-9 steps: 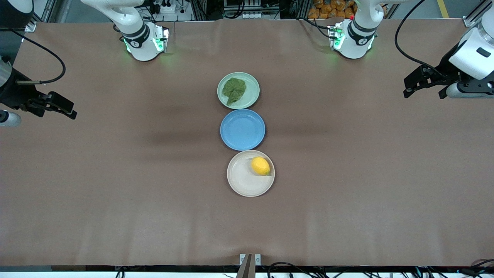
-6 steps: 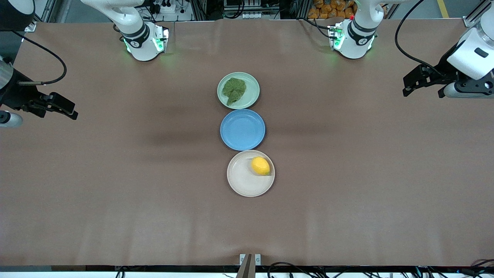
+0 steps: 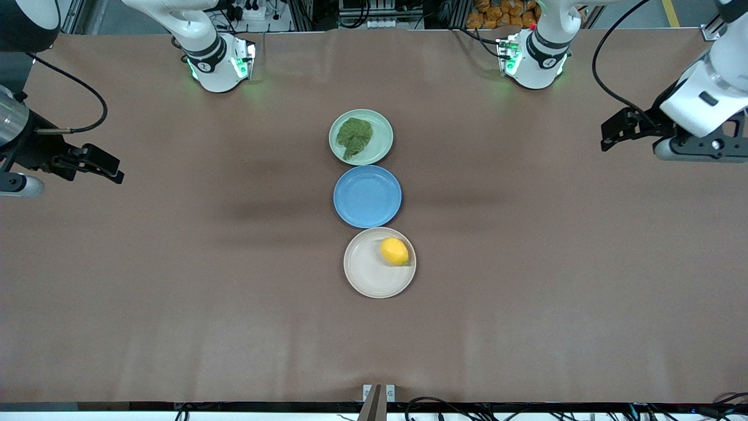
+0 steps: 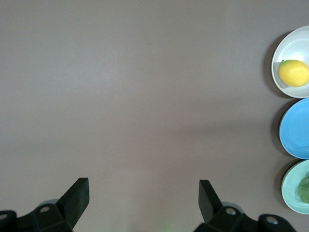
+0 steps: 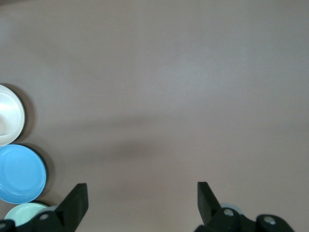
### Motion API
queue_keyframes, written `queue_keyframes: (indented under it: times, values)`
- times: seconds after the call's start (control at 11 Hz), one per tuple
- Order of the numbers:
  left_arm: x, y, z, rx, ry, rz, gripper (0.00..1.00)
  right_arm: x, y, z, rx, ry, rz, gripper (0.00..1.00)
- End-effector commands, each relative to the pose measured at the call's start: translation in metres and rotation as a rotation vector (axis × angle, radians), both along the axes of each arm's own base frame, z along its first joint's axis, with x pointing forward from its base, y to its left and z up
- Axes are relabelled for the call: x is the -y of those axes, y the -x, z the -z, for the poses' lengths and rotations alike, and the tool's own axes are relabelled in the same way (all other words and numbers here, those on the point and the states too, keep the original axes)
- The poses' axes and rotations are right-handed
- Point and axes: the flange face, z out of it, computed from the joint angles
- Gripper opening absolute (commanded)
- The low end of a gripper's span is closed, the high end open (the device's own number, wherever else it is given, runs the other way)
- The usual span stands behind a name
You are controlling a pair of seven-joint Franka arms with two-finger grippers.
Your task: Pick lemon and lettuce from plates
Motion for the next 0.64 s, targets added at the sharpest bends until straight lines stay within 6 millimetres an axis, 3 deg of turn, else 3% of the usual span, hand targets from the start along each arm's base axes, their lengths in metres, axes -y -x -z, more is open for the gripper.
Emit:
queue_keyframes:
  times: [0.0, 0.27, 0.55]
  values:
    - [0.017, -0.016, 0.042, -0.079, -0.011, 0.03, 1.0, -0.003, 0.001, -0.001, 0.005, -0.019, 0.004, 1.0]
    - [0.038, -0.049, 0.112, -0.14, 0.049, 0.005, 1.0, -0.003, 0.0, 0.001, 0.004, -0.019, 0.004, 1.0]
    - [0.093, -0.065, 0.163, -0.132, 0.047, -0.05, 1.0, -0.01, -0.003, 0.01, -0.007, -0.021, -0.006, 1.0]
